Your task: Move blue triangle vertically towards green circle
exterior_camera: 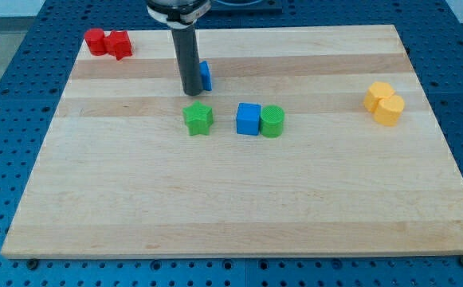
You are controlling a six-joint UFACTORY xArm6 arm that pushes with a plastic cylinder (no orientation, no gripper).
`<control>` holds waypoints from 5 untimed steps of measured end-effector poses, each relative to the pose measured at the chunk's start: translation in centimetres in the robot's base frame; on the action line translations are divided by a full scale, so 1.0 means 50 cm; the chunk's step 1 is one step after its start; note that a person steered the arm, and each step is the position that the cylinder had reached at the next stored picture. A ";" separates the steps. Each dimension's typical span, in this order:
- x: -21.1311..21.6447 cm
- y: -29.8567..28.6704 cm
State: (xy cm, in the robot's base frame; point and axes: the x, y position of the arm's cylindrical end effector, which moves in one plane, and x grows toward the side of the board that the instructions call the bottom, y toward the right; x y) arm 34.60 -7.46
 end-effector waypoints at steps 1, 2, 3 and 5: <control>-0.040 0.038; -0.078 0.080; -0.123 0.094; -0.130 -0.050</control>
State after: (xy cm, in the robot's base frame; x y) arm 28.09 -9.94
